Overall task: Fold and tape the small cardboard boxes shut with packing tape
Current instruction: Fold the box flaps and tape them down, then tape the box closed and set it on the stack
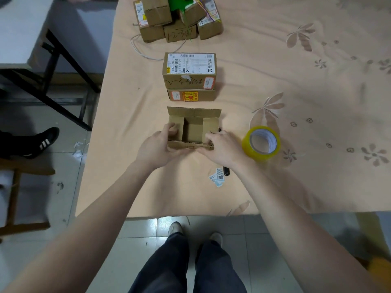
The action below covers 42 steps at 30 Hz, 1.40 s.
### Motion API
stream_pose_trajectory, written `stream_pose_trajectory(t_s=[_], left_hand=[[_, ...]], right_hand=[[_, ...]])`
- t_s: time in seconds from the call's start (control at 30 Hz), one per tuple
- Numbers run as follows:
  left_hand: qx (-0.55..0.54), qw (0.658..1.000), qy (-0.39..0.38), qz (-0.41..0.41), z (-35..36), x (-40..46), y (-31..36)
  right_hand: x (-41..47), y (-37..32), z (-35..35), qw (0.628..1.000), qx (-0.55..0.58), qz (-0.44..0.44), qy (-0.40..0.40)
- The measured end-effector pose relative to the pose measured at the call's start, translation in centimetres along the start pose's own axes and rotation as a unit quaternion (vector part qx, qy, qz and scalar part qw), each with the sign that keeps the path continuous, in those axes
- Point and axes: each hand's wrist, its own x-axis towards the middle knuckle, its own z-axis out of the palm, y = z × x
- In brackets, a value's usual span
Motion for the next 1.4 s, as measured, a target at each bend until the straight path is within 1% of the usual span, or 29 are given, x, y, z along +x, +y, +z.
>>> stream_pose_trajectory(t_s=[0.1, 0.17, 0.23, 0.3, 0.37, 0.43, 0.47, 0.53, 0.57, 0.6, 0.7, 0.77, 0.83, 0.93, 1.07, 1.2, 1.33, 1.4], left_hand=[[0.043, 0.997, -0.059, -0.003, -1.5, 1.4, -0.3], [0.053, 0.997, -0.062, -0.001, -1.9, 2.0, -0.4], [0.059, 0.997, -0.045, -0.005, -1.9, 2.2, -0.4], [0.063, 0.998, -0.02, -0.01, -1.7, 2.4, -0.2], [0.049, 0.998, 0.025, -0.017, -1.4, 2.7, 0.2], [0.027, 0.994, 0.102, -0.035, -1.1, 2.9, 0.5], [0.04, 0.989, 0.138, -0.037, -1.0, 3.0, 0.4], [0.091, 0.98, 0.175, -0.028, -0.7, 3.3, 0.1], [0.115, 0.978, 0.176, -0.016, -0.5, 3.5, -0.1], [0.139, 0.976, 0.167, -0.003, -0.3, 3.6, -0.2], [0.197, 0.968, 0.152, 0.043, 0.3, 3.6, -0.1], [0.207, 0.964, 0.153, 0.068, 0.5, 3.3, 0.0], [0.217, 0.966, 0.122, 0.076, 1.0, 2.9, -0.2], [0.241, 0.967, 0.055, 0.062, 2.4, 2.2, -0.8], [0.206, 0.978, -0.018, 0.034, 3.6, 1.4, -0.4], [0.23, 0.972, -0.031, 0.029, 3.7, 1.5, -0.2], [0.242, 0.97, -0.018, 0.014, 4.2, 1.3, 0.3], [0.233, 0.972, -0.018, 0.007, 4.5, 1.2, 0.6]], right_hand=[[0.3, 0.0, -0.7, 0.998, 0.059, 0.031, 0.016], [0.6, -0.3, -1.0, 0.995, 0.059, 0.034, 0.068], [0.8, -0.6, -1.1, 0.992, 0.017, 0.025, 0.126], [1.1, -0.9, -1.2, 0.985, -0.046, 0.018, 0.168], [1.8, -1.0, -1.5, 0.979, -0.095, 0.014, 0.179], [2.6, -1.1, -1.9, 0.978, -0.125, 0.008, 0.164], [2.9, -1.1, -2.0, 0.98, -0.135, 0.006, 0.149], [3.5, -0.8, -2.1, 0.981, -0.156, 0.004, 0.118], [3.5, -0.6, -2.0, 0.98, -0.168, 0.002, 0.11], [3.5, -0.3, -2.0, 0.977, -0.181, -0.003, 0.115], [3.1, 0.1, -1.6, 0.957, -0.235, -0.029, 0.168], [2.7, 0.3, -0.9, 0.958, -0.239, -0.049, 0.15], [2.0, 0.8, -0.1, 0.965, -0.232, -0.057, 0.113], [1.1, 1.1, 1.3, 0.968, -0.23, -0.054, 0.081], [1.2, 0.3, 2.6, 0.977, -0.211, -0.009, 0.043], [0.6, 0.2, 3.9, 0.983, -0.173, 0.012, 0.053], [0.2, 0.1, 4.7, 0.976, -0.21, 0.026, 0.043], [0.5, 0.2, 4.3, 0.977, -0.21, 0.028, 0.028]])
